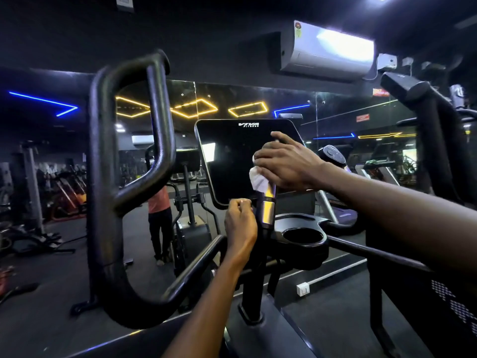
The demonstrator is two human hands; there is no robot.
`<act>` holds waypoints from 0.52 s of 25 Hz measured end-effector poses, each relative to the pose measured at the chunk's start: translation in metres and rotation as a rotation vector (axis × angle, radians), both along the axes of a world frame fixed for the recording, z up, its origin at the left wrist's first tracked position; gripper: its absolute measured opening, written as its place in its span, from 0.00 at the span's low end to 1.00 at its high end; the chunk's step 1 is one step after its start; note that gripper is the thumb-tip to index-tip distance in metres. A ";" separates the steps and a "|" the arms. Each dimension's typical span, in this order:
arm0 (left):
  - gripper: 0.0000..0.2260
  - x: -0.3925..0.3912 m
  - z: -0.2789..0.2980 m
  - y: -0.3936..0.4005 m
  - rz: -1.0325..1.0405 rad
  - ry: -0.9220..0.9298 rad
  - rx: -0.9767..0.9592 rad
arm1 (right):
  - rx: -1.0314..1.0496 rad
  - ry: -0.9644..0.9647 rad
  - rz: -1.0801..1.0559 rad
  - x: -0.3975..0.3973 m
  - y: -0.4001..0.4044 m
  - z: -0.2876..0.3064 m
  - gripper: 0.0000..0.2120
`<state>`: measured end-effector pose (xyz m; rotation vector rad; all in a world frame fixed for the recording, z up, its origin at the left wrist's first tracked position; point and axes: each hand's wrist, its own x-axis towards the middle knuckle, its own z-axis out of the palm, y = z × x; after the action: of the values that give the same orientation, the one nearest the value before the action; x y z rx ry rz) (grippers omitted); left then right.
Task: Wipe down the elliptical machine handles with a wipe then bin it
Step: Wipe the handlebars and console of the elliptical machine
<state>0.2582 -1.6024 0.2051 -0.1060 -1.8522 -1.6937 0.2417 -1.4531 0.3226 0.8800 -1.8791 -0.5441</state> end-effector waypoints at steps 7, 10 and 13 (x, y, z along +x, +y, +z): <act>0.16 0.012 0.022 0.018 -0.074 0.013 -0.192 | -0.448 -0.267 0.064 -0.013 -0.001 0.011 0.20; 0.26 0.005 0.031 0.019 -0.130 -0.030 -0.264 | -0.904 -0.404 0.166 -0.015 0.004 -0.016 0.14; 0.33 -0.005 0.039 0.029 -0.186 -0.086 -0.136 | -1.065 -0.332 0.179 -0.006 0.011 -0.057 0.12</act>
<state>0.2533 -1.5739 0.2442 -0.2736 -2.0769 -1.7168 0.2357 -1.4419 0.2653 0.3978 -1.9662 0.7247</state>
